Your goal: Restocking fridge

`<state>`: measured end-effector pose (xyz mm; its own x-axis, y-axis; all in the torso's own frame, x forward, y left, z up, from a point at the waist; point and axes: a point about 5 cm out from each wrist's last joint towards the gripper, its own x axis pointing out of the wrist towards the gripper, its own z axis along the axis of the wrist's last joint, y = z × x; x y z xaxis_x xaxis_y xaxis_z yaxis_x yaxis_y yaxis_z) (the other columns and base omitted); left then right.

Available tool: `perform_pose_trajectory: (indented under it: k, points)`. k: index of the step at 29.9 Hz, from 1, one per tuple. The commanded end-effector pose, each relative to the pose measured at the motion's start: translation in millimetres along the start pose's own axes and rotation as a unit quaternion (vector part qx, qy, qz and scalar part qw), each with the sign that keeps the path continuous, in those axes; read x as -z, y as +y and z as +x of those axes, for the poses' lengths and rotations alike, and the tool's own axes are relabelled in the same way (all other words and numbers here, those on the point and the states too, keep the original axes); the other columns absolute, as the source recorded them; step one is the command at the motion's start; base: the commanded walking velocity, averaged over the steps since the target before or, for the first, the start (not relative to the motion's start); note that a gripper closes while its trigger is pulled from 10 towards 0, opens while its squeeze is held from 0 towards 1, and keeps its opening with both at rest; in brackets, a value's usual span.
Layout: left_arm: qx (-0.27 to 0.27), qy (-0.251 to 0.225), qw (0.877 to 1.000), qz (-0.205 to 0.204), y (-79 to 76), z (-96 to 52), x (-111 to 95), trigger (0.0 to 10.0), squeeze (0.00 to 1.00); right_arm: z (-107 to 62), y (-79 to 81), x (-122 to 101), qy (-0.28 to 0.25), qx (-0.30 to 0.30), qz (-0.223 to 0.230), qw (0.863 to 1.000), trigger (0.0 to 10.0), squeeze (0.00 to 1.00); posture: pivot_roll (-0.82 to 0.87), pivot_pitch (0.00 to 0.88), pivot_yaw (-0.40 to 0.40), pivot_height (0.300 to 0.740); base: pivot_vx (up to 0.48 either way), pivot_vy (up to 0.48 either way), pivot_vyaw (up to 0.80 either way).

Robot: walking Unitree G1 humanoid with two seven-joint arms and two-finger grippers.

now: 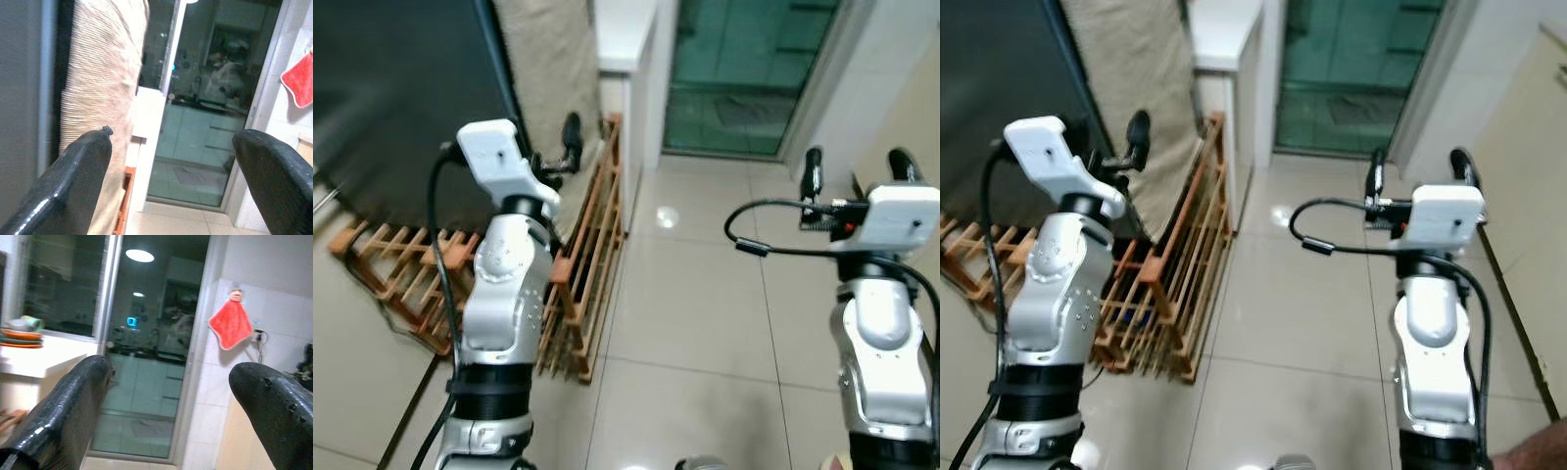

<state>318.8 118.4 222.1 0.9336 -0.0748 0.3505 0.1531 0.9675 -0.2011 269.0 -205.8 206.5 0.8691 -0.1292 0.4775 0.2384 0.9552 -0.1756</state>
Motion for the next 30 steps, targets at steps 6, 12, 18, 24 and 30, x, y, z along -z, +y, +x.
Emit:
perform_pose_trajectory:
  k: [6, 12, 18, 24, 30]
  points:
    - [-0.028, -0.001, 1.000, -0.002, 8.3, 2.4, -2, 10.0, 0.00, 2.5, 5.3, -1, -0.002, -0.012, 0.007, 1.000, 10.0, 0.23, -0.18, 0.046, 0.048, 0.740, 0.320, 0.000, 0.00]
    - [-0.037, -0.001, 0.999, -0.002, 11.2, 2.2, -2, 10.0, 0.00, 1.9, 6.2, 1, 0.002, -0.015, 0.009, 1.000, 10.0, 0.23, -0.18, 0.041, 0.048, 0.740, 0.000, 0.000, 0.00]
    - [-0.044, 0.005, 0.999, -0.004, 13.2, 3.7, -2, 10.0, 0.00, -1.4, 8.4, 8, 0.020, -0.020, 0.017, 0.999, 10.0, 0.23, -0.18, 0.036, 0.048, 0.740, 0.000, 0.000, 0.00]
    - [0.071, 0.086, 0.994, -0.007, -14.1, 9.7, 18, 10.0, 0.00, -2.5, 1.9, 18, 0.050, 0.006, 0.048, 0.998, 10.0, 0.22, -0.18, 0.030, 0.051, 0.740, 0.000, 0.000, 0.00]
    - [0.094, 0.110, 0.989, -0.004, -22.9, 18.2, 28, 10.0, 0.00, -4.2, 0.4, 28, 0.078, 0.008, 0.062, 0.995, 10.0, 0.22, -0.19, 0.035, 0.056, 0.740, 0.000, 0.000, 0.00]
